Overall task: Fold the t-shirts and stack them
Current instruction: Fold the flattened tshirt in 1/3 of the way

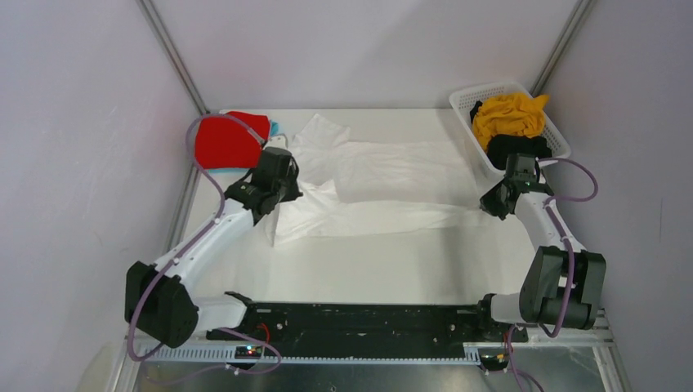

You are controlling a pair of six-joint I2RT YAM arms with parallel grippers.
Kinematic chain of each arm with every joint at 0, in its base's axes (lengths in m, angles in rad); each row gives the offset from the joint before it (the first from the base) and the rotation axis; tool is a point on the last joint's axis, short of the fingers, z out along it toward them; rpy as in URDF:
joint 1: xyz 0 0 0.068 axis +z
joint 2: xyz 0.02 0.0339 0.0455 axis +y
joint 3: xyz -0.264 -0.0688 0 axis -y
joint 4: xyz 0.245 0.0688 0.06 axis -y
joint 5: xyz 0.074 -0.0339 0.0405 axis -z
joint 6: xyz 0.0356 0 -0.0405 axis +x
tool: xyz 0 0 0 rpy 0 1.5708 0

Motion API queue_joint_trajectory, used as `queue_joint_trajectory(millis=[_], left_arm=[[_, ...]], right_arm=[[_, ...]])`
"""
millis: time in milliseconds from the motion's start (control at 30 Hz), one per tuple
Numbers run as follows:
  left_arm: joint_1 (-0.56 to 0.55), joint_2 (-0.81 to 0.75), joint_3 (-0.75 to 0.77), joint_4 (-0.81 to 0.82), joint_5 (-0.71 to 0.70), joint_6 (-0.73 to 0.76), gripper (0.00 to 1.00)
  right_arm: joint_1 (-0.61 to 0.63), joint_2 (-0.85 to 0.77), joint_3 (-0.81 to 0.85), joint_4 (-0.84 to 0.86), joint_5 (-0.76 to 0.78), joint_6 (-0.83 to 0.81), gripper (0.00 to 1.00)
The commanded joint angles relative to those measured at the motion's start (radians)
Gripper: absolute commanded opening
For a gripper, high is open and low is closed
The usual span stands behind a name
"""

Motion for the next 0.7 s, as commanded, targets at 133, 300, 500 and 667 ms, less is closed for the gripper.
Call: queue_joint_trajectory(millis=[133,300,500,667], left_arm=[[0.042,0.185,0.155,0.142,0.058,0.35,0.0],[0.067,0.34,0.288,0.147,0.104,0.5,0.0],[0.092,0.504,0.396,0.138,0.189,0.646,0.06],[0.116,0.57,0.467,0.117,0.067,0.582,0.87]], right_arm=[[-0.003,0.025,0.05,0.061,-0.012,-0.025,0.0],[0.001,0.053,0.062,0.077,-0.022,-0.044,0.0],[0.002,0.111,0.1,0.098,-0.025,-0.07,0.04],[0.006,0.145,0.156,0.073,0.01,-0.097,0.39]])
